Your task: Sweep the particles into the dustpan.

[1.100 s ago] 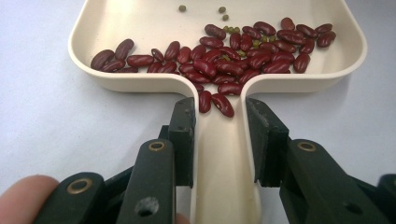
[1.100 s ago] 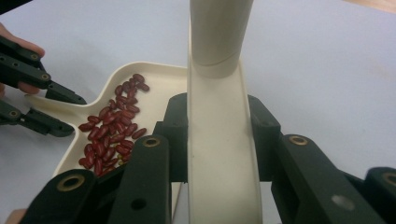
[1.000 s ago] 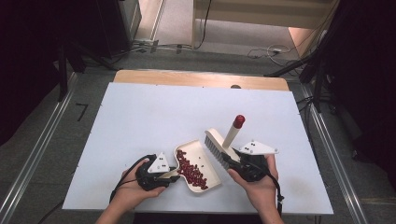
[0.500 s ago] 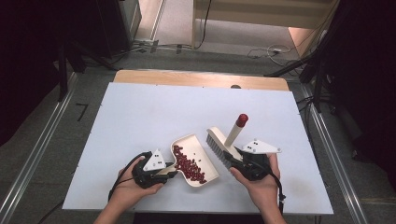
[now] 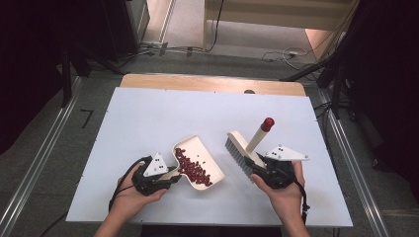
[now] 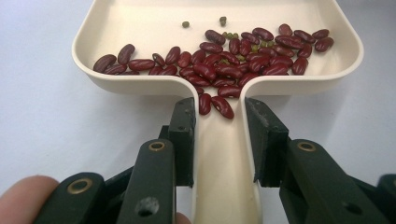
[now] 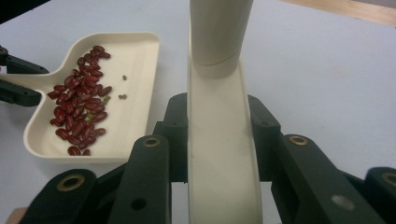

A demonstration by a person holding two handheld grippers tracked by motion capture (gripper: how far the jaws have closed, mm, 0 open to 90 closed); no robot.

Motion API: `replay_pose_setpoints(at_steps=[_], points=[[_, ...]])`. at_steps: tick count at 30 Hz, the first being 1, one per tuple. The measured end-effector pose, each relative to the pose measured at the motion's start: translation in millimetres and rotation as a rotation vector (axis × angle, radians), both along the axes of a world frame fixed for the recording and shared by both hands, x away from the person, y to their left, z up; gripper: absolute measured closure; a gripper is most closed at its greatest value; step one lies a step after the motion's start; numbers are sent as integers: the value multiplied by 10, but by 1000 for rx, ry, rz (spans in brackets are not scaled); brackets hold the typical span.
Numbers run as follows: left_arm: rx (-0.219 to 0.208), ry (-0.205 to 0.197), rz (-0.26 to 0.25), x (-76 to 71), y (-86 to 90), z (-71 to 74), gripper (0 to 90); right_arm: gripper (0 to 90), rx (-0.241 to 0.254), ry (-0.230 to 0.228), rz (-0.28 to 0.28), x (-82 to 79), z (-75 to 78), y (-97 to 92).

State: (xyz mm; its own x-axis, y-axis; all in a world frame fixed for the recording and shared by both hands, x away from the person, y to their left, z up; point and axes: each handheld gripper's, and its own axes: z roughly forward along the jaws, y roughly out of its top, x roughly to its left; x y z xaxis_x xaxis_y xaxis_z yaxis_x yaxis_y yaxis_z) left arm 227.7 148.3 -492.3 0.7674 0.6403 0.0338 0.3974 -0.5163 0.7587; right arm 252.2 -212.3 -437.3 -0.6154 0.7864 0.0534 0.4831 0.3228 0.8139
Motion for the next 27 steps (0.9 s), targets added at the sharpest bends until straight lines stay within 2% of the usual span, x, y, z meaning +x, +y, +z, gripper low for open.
replay_pose_setpoints(at_steps=[19, 27], points=[[-20, -23, 120, 45, 333, 42, 667, 654, 37, -13, -78, 100, 57, -355], [-24, -36, 185, 65, 506, 37, 667, 653, 44, -11, -110, 142, 53, -482]])
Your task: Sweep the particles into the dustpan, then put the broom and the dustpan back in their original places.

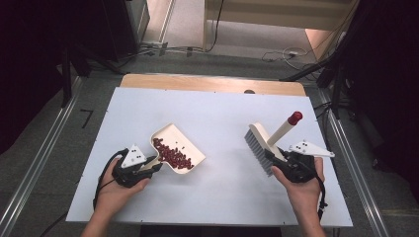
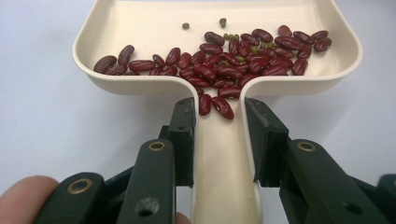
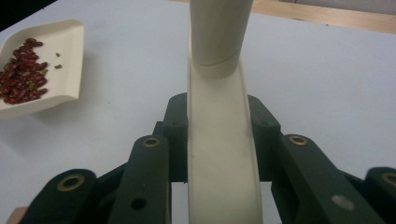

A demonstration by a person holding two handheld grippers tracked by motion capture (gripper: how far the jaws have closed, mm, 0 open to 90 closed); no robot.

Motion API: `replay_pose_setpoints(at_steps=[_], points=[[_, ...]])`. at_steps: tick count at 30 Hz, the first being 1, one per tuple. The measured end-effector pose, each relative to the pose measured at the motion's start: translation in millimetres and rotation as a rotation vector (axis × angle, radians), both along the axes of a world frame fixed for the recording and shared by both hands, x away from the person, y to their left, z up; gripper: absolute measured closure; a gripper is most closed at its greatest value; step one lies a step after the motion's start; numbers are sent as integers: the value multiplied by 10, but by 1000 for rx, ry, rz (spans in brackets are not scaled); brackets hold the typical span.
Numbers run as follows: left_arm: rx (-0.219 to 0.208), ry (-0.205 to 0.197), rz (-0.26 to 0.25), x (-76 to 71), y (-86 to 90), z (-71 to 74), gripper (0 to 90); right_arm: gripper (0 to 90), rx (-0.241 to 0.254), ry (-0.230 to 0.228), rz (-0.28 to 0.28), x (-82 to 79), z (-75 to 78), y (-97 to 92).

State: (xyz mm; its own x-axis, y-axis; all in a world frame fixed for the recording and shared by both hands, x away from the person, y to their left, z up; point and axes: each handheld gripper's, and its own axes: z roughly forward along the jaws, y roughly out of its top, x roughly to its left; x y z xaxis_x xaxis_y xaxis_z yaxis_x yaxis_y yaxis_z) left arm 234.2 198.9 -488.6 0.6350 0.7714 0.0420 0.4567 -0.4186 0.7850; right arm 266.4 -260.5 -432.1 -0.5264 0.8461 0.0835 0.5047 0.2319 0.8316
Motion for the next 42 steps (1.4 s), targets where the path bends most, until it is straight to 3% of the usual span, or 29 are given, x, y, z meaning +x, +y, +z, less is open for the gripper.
replay_pose_setpoints(at_steps=[9, 22, 31, 42], points=[[-15, -12, 72, 12, 216, -13, 667, 653, 6, 15, -42, 62, -37, -162], [-36, -13, 153, 16, 460, -65, 667, 654, 27, 25, -54, 75, -25, -284], [-38, -2, 184, 15, 527, -164, 667, 653, 27, 55, 1, 10, -73, -188], [-42, 7, 213, 8, 516, -272, 667, 653, 57, 113, 136, -208, -175, 31]])
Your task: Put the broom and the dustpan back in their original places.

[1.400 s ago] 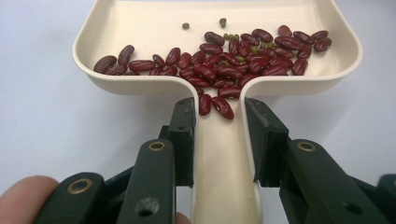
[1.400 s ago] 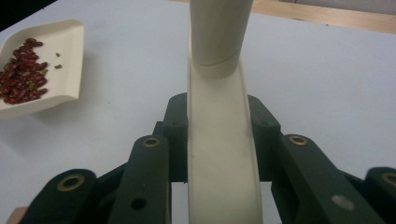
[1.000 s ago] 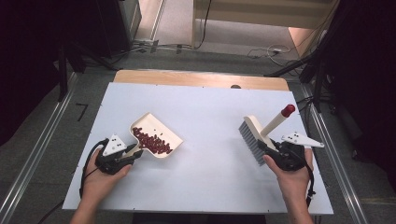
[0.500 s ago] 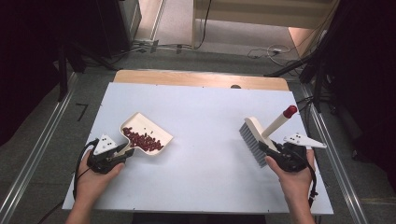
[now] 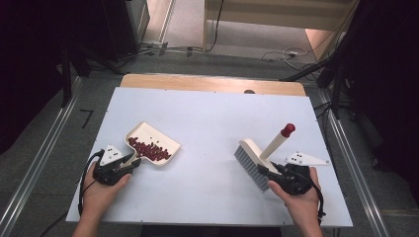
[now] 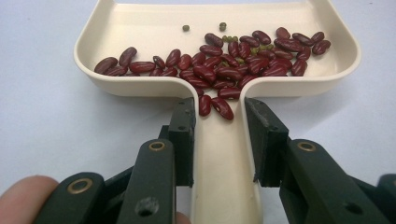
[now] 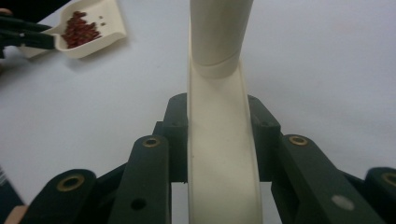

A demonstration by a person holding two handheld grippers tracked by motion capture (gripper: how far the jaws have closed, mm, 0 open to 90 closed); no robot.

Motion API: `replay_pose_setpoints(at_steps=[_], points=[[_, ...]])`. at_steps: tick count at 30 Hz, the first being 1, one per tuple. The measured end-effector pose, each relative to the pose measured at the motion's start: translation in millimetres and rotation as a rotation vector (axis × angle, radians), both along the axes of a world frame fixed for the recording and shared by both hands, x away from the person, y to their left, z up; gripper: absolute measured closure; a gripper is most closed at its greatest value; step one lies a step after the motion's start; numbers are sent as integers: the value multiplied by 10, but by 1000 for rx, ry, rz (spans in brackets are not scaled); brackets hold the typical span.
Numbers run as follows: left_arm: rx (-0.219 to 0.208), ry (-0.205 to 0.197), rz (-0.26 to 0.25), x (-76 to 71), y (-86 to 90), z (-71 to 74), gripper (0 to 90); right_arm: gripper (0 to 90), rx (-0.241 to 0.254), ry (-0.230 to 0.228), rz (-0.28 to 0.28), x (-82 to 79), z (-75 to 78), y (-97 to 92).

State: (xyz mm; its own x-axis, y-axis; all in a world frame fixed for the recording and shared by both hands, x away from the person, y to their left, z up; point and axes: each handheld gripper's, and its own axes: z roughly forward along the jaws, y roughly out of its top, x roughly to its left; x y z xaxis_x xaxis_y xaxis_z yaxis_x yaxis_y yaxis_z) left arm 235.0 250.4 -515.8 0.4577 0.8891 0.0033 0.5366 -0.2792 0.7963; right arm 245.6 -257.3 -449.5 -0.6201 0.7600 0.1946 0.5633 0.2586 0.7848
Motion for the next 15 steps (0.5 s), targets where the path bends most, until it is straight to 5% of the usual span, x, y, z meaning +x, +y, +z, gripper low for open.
replay_pose_setpoints(at_steps=[7, 15], points=[[8, -5, 21, -3, -10, -26, 666, 653, 21, 49, 58, -62, -104, 37], [27, 8, 24, 13, -30, -50, 667, 653, 45, 84, 2, 84, -230, -164]])
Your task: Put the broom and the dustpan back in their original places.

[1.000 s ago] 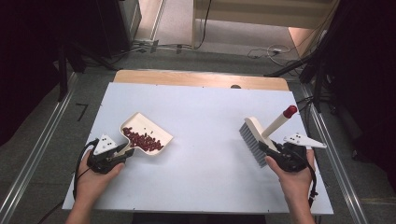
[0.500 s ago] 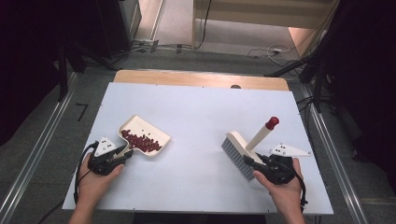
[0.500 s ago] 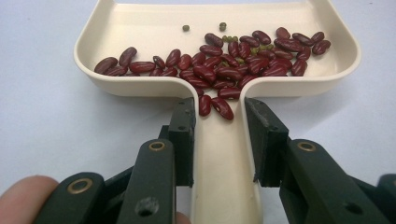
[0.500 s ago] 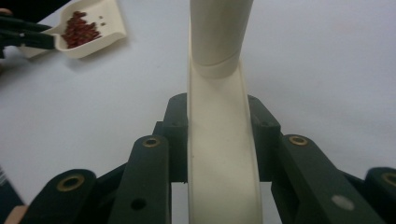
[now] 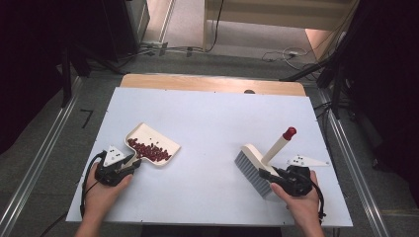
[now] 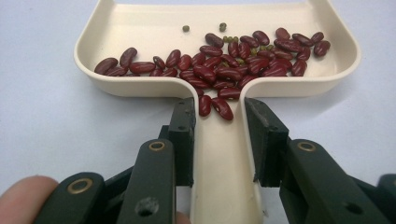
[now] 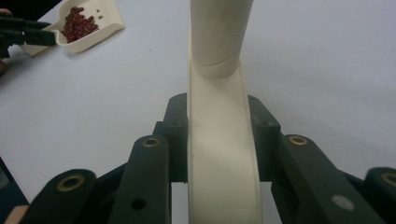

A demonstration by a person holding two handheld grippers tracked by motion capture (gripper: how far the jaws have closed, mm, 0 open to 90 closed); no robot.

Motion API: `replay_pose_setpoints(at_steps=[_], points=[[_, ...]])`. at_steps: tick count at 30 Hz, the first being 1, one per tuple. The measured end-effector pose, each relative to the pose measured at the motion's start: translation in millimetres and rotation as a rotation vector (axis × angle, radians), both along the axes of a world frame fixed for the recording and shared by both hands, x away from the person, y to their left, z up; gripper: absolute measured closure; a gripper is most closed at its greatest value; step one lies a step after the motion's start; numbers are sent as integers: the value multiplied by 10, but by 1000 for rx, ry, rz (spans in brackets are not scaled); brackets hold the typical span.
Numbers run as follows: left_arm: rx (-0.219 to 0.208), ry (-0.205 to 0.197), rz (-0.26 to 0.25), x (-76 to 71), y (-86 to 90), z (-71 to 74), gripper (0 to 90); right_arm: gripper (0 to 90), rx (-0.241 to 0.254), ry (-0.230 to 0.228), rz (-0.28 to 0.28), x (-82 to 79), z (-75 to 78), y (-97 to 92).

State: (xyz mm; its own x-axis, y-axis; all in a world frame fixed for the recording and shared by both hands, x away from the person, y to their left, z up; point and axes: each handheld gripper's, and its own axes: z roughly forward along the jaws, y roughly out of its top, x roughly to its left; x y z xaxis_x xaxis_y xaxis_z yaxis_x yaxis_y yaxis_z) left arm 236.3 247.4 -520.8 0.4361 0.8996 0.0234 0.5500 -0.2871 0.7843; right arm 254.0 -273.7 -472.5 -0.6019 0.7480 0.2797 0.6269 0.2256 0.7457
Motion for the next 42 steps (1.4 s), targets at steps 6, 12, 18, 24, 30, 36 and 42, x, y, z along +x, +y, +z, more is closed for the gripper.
replay_pose_setpoints(at_steps=[6, 12, 18, 24, 30, 36, 42], points=[[1, 5, 2, 4, -7, -7, 666, 652, 48, 37, -31, 110, -95, -183], [9, 9, 2, 7, -11, -8, 666, 645, 103, 71, -35, 225, -209, -332], [6, 14, 3, 12, -12, -11, 665, 604, 118, 99, -50, 298, -295, -453], [4, 19, 3, 15, -10, -11, 665, 560, 76, 103, -82, 343, -344, -511], [2, 21, 6, 15, -16, -11, 665, 543, 44, 97, -109, 359, -354, -564], [7, 31, 6, 20, -25, -4, 659, 514, -20, 76, -133, 361, -361, -560], [-39, 20, -18, 25, 7, 41, 438, 343, -82, 43, -134, 346, -306, -568]])
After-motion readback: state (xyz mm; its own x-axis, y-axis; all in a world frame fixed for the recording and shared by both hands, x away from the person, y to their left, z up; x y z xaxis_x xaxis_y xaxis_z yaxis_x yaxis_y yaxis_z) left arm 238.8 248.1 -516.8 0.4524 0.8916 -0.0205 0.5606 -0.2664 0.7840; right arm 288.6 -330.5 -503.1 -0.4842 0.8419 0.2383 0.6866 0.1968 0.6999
